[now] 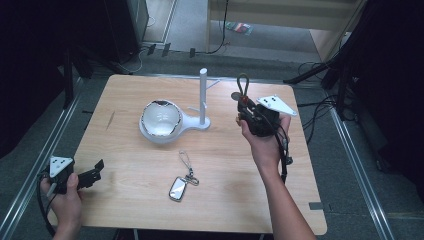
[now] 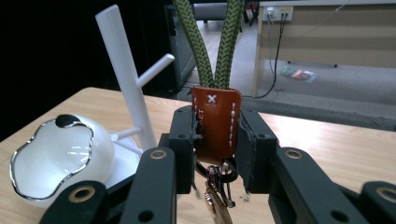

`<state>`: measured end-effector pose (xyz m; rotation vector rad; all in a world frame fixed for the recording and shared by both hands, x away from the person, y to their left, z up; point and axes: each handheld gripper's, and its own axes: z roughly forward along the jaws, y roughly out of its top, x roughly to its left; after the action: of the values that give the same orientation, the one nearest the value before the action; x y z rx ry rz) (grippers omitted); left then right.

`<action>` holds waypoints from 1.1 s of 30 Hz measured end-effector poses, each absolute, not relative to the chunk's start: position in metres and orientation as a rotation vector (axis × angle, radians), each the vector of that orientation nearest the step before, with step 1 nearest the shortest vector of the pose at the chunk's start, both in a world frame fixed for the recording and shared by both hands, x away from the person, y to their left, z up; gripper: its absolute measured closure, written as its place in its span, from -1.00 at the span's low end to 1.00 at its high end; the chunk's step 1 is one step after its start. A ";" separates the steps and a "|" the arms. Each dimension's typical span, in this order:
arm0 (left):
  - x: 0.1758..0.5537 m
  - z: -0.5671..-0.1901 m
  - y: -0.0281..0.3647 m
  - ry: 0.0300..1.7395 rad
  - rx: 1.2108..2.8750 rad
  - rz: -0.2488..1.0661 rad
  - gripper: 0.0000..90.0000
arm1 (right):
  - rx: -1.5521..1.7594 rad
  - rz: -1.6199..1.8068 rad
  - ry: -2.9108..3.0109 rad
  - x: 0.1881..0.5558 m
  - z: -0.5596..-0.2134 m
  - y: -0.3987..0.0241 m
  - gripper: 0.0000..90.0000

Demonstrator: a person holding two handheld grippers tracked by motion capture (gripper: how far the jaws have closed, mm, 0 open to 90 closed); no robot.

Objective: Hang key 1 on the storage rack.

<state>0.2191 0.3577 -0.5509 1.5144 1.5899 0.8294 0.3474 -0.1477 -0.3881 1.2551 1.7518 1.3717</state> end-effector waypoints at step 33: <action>0.219 -0.551 0.359 1.589 1.515 0.819 -0.98 | 1.159 1.372 1.926 0.385 -0.400 -0.115 0.55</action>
<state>0.2195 0.3587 -0.5510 1.5146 1.5887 0.8186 0.3852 -0.1152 -0.4004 1.1590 1.9262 1.3724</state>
